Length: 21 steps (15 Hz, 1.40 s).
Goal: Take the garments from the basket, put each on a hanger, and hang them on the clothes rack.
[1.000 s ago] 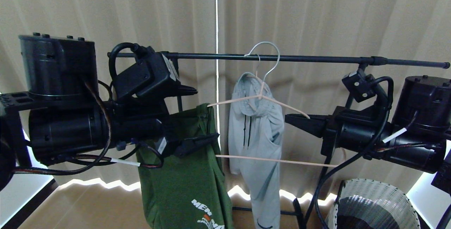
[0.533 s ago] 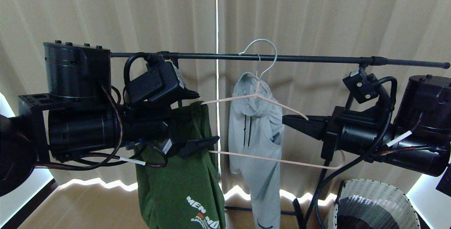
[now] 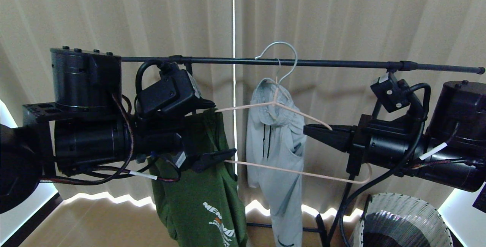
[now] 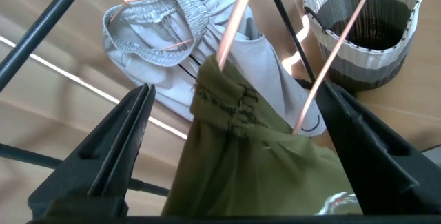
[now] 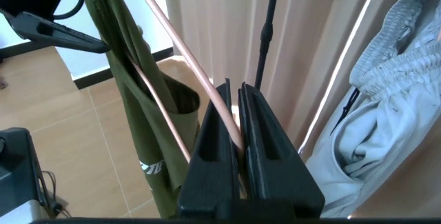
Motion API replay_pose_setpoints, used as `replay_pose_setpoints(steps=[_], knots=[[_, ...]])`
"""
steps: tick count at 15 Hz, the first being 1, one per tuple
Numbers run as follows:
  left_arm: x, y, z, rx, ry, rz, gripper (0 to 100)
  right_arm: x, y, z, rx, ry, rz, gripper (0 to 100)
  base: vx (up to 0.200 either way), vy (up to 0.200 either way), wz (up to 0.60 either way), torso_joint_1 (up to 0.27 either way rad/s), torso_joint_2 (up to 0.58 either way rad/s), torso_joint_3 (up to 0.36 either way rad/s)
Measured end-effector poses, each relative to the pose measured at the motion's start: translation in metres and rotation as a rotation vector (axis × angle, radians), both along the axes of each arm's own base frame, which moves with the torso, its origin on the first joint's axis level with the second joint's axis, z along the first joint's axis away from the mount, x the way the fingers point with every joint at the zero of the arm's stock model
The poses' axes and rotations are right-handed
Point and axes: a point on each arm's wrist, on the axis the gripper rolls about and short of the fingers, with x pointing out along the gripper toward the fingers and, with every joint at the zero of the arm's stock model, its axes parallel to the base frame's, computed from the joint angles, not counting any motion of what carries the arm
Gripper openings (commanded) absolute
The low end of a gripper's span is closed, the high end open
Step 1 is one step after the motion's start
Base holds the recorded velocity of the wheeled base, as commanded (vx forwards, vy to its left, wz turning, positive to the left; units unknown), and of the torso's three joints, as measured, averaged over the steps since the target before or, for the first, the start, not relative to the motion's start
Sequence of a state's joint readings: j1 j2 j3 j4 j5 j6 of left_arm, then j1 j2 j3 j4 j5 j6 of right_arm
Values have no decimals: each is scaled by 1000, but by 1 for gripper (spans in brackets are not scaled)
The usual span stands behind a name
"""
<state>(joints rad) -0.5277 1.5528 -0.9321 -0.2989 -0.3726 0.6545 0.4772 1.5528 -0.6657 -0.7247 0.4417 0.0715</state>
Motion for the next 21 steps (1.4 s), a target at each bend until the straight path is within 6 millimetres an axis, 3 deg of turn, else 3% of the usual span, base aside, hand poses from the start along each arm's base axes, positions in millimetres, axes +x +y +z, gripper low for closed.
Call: replay_pose_setpoints(steps=[4, 5, 18, 19, 21], knots=[[-1, 0, -2, 2, 2, -2, 100, -1, 0, 1, 2, -3, -1, 0, 0, 0, 0, 0, 0, 0], [-1, 0, -2, 1, 2, -2, 0, -1, 0, 1, 2, -4, -1, 0, 0, 0, 0, 0, 0, 0], [0, 2, -3, -1, 7, 10, 0, -1, -1, 3, 4, -10, -2, 0, 0, 0, 0, 0, 0, 0], [1, 3, -2, -1, 3, 15, 0, -1, -1, 3, 2, -7, -2, 100, 0, 0, 0, 0, 0, 0], [2, 4, -3, 0, 3, 26, 0, -1, -1, 3, -1, -5, -2, 100, 0, 0, 0, 0, 0, 0]])
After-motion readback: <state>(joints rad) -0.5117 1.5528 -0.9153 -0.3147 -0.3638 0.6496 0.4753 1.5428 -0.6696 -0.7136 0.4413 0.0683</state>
